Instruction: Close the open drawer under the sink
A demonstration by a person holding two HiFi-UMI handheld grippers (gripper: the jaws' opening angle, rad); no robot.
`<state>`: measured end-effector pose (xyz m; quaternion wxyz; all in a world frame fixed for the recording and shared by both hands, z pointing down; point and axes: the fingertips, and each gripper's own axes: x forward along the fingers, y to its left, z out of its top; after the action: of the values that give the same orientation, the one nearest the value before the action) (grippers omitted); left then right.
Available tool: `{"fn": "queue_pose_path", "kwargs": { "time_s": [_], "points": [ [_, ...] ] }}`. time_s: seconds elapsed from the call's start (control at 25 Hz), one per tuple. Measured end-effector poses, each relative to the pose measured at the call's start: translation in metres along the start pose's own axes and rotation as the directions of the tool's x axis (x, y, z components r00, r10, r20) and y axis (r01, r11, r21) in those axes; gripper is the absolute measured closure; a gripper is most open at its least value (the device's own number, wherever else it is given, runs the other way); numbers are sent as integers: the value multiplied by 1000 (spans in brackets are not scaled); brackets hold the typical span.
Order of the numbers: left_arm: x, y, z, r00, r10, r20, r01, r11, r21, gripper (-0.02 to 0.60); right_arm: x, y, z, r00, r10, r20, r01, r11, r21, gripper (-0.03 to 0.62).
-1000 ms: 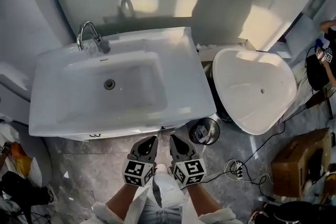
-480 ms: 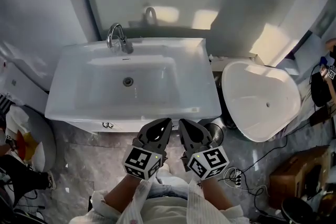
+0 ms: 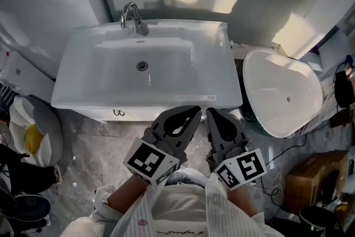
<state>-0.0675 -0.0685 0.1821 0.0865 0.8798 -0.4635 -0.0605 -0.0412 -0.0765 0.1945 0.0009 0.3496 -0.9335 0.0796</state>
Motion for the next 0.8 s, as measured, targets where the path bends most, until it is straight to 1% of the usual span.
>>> {"fn": "queue_pose_path", "kwargs": {
  "time_s": [0.12, 0.24, 0.44, 0.8],
  "points": [
    [-7, 3, 4, 1000, -8, 10, 8, 1000, 2, 568, 2, 10, 7, 1000, 22, 8, -22, 1000, -7, 585],
    [-12, 10, 10, 1000, -5, 19, 6, 1000, -17, 568, 8, 15, 8, 999, 39, 8, -39, 999, -2, 585],
    [-19, 20, 17, 999, 17, 28, -16, 1000, -25, 568, 14, 20, 3, 998, 58, -15, -58, 998, 11, 585],
    [-26, 23, 13, 1000, 24, 15, -23, 999, -37, 568, 19, 22, -4, 996, 75, -44, -75, 997, 18, 585]
  ]
}}
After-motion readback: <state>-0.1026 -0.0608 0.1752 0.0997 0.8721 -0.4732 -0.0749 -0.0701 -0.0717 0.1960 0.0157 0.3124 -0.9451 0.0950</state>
